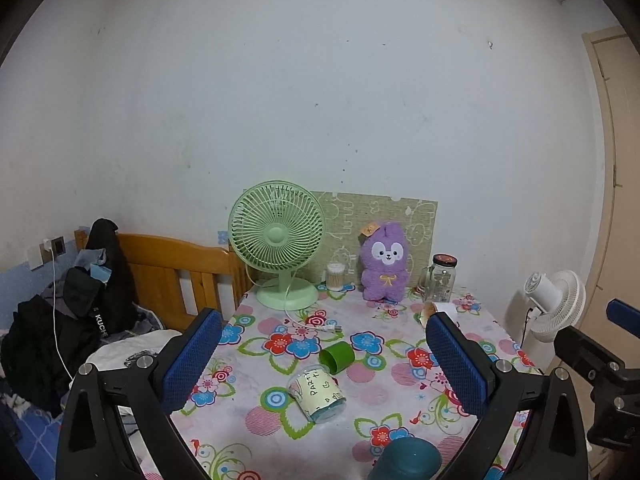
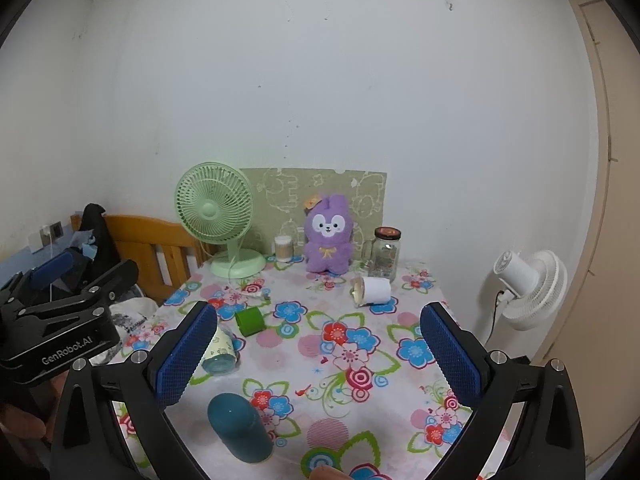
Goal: Flip cup upside down
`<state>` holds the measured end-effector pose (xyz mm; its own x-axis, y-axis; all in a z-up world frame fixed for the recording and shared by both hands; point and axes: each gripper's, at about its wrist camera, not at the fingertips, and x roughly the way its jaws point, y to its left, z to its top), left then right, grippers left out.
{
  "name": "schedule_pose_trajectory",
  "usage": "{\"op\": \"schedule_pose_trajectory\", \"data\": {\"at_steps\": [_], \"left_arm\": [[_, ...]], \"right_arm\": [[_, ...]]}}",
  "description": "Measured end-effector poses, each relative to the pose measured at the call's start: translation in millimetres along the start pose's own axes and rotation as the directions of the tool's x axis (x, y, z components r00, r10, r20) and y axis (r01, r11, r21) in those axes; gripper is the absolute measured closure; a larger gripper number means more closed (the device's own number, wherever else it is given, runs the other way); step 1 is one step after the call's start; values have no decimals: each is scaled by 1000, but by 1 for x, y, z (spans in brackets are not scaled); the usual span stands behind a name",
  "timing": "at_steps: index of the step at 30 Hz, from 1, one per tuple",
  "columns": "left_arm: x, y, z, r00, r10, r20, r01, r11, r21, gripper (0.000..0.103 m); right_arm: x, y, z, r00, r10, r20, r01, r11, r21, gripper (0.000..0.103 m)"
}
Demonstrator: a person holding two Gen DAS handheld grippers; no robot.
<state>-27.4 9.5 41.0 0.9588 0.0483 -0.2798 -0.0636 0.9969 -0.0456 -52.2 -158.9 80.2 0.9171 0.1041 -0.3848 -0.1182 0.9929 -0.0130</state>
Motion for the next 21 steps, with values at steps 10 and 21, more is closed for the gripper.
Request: {"op": "schedule_pose_trajectory", "data": {"at_steps": [10, 21], "left_arm": [[2, 0, 0, 1000, -4, -7, 4, 1000, -1, 0], [1, -4, -1, 1000, -14, -2, 14, 1000, 11, 0]], "right_arm": [[2, 0, -1, 1000, -8, -6, 8, 1000, 6, 0], [3, 0, -1, 1000, -7, -8, 7, 1000, 7, 0]]}}
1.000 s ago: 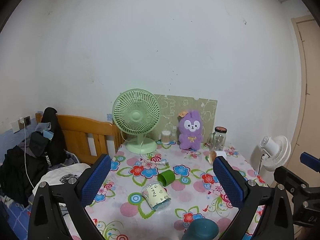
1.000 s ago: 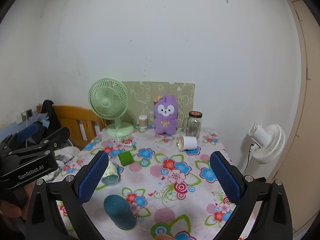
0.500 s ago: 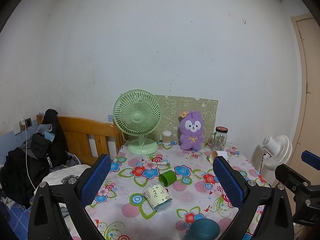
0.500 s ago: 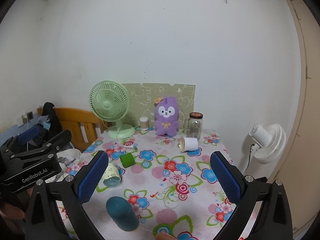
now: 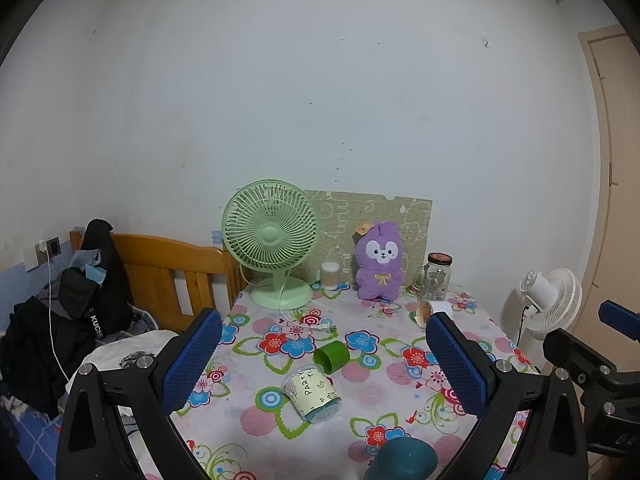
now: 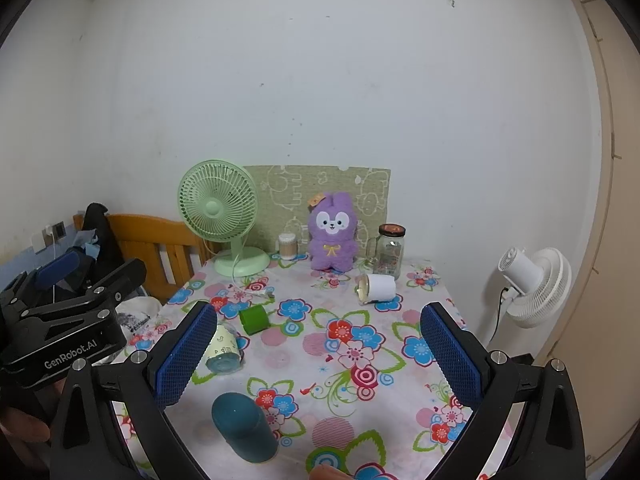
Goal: Flip cup upside down
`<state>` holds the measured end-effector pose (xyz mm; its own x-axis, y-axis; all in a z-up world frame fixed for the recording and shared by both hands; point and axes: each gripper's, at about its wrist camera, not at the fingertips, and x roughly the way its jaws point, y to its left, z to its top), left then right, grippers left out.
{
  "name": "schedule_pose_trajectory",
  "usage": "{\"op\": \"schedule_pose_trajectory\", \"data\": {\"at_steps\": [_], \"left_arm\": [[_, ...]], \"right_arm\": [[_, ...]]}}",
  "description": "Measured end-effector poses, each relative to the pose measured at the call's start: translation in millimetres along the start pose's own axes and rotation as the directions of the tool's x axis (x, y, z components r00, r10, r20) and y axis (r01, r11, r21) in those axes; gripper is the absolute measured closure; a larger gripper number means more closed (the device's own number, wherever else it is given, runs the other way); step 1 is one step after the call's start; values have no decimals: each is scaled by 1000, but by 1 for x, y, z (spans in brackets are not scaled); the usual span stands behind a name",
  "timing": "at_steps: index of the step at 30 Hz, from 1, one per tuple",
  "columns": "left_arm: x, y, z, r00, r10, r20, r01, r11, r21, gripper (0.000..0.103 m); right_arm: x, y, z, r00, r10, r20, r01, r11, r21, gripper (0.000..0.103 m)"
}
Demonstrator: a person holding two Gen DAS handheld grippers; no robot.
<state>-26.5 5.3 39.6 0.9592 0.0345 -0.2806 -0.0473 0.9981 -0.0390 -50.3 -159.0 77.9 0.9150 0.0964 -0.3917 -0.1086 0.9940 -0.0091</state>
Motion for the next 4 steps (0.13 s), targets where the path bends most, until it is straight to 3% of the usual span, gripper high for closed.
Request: {"op": "schedule_pose_trajectory", "data": {"at_steps": [4], "left_arm": [[0, -1, 1, 1000, 2, 3, -2, 1000, 1, 0]], "right_arm": [[0, -1, 0, 1000, -3, 2, 3, 1000, 0, 0]]}}
